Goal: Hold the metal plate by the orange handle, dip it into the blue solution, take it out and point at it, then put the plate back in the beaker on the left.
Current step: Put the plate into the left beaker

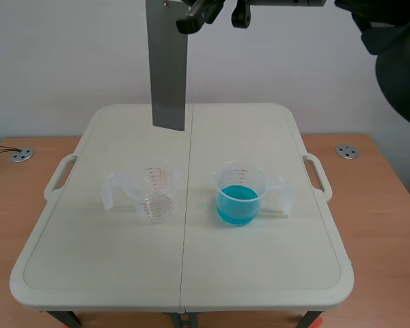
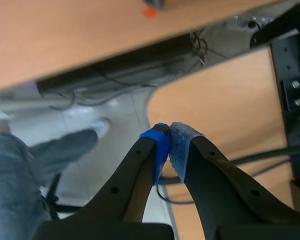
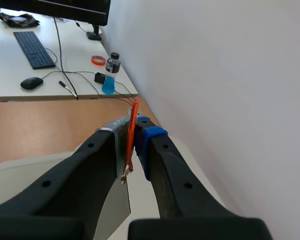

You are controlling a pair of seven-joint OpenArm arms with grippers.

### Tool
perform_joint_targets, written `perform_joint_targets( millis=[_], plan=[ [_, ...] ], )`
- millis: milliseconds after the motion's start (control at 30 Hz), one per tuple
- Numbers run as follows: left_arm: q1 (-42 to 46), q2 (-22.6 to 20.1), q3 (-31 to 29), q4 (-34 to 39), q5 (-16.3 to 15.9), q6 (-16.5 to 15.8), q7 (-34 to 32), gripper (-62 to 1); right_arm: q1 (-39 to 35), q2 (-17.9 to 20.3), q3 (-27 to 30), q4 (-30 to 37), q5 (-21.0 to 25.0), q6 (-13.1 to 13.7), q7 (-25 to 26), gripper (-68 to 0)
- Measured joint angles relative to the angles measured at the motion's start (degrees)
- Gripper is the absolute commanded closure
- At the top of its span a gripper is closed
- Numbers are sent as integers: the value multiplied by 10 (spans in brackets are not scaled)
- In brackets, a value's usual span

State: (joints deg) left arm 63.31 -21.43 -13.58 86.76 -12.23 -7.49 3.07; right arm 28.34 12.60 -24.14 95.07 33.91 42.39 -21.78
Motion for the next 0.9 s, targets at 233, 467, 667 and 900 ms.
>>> perform_joint_targets(
  millis=[233, 467, 667, 900],
  plan=[
    [-2, 24, 52, -33, 9, 0, -2, -27, 16, -37, -28, -45, -15, 0, -2, -15],
    [-11, 35, 112, -78, 13, 0, -4, -27, 16, -66, -50, -77, -45, 0, -2, -15],
    [-30, 35, 137, -115, 13, 0, -4, -27, 16, -80, -53, -112, -48, 0, 7, -15],
    [-46, 35, 138, -124, 13, 2, -2, -27, 16, -102, -53, -142, -64, 0, 7, -15]
  ],
)
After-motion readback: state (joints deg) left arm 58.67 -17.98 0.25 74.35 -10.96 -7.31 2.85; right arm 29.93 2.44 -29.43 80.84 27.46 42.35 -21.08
